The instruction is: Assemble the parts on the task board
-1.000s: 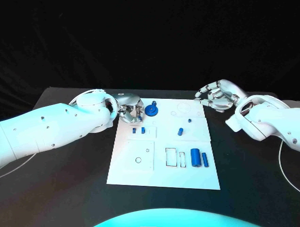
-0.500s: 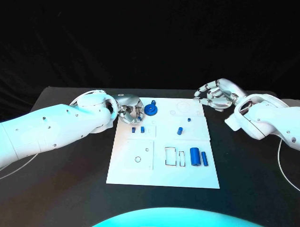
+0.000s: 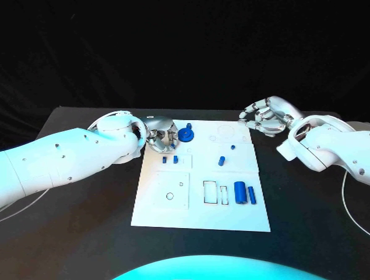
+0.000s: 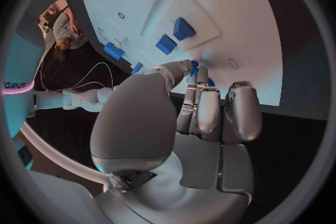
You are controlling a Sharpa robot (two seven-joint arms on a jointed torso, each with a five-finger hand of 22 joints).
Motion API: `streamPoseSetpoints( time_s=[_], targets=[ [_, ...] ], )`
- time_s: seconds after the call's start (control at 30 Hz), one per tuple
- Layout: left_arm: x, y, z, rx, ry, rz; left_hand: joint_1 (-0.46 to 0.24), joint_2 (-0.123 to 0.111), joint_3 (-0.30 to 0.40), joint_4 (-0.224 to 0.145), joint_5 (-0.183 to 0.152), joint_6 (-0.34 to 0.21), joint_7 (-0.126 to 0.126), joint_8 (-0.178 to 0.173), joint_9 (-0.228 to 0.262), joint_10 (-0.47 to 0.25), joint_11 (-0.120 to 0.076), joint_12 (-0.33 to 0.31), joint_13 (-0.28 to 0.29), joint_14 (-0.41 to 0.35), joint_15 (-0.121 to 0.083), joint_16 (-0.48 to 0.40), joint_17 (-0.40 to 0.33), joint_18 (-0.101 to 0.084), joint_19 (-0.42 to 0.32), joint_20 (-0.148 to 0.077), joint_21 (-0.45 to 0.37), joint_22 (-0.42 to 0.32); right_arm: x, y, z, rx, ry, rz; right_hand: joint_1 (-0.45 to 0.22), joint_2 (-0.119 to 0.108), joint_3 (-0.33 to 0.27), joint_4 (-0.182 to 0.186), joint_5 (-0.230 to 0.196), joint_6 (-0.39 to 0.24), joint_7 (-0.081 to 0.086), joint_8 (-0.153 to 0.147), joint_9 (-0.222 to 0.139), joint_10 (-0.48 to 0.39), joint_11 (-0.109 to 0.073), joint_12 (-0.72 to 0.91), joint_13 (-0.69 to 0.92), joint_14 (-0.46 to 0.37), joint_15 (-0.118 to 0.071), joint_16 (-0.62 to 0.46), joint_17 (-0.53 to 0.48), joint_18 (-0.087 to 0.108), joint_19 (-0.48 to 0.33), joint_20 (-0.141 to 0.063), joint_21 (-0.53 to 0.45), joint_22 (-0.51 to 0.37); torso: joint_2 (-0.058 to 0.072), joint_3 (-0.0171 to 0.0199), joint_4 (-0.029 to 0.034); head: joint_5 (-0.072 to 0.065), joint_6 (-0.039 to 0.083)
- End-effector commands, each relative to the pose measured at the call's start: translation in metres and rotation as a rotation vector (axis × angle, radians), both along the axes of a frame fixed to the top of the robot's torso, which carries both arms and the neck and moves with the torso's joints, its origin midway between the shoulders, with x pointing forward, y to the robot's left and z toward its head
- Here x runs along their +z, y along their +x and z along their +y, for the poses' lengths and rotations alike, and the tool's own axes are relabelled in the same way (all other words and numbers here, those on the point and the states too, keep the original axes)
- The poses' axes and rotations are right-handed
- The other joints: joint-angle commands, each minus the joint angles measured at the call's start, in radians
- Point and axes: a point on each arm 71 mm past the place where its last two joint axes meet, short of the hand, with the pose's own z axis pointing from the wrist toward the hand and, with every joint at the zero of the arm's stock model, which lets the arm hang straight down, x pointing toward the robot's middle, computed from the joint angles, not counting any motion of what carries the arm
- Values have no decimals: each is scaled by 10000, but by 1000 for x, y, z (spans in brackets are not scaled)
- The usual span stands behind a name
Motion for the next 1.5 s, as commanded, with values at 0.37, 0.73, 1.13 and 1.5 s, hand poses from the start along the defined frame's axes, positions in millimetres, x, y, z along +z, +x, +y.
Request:
streamPoseSetpoints(
  time_s=[0.37, 0.73, 1.13, 1.5],
  targets=[
    [-3, -2, -3, -237, 183, 310, -170, -29, 46, -34, -101, 67, -5, -77, 12, 87, 21, -127, -28, -53, 90, 17, -90, -143, -43, 68, -31, 28, 0, 0, 1, 119, -31, -22, 91, 21, 58, 17, 49, -61, -8, 33, -10, 32, 12, 42, 16, 212, 48, 29, 232, 157, -2, -1, 43, 12, -8, 3, 8, -3, -19],
    [-4, -2, -2, -251, 233, 382, -336, -187, 55, -60, -108, -2, 1, -241, 11, -126, 182, -486, -139, -130, 218, -14, -231, -119, -124, 162, -143, -75, 0, 0, 1, 106, -33, -26, 91, 21, 58, 17, 49, -61, -8, 33, -10, 32, 12, 42, 16, 212, 48, 29, 232, 157, -2, -1, 43, 12, -5, -1, 8, 2, -10],
    [-3, -1, -2, -194, 187, 337, -451, -268, 110, -108, -101, -497, 165, -642, -55, -370, 332, -831, -234, -239, 349, -50, -444, -67, -243, 295, -329, -254, 0, 0, 0, 102, -36, -30, 92, 19, 56, 24, 48, -63, -10, 38, -12, 46, 9, 33, 9, 219, 44, 19, 224, 158, 2, -4, 32, 11, 0, 2, 8, 12, -9],
    [-3, -1, 0, -86, 133, 290, -493, -329, 86, -161, -104, -871, 205, -911, -105, -836, 484, -1100, -321, -494, 469, -283, -1014, 57, -517, 386, -822, -739, 0, 0, 0, 66, -51, -56, 99, 6, 54, 19, 47, -77, -9, 33, -15, -2, 10, -72, -77, 192, 45, -49, 148, 181, -37, -4, -78, -98, -2, -3, 4, 23, -8]
  ],
)
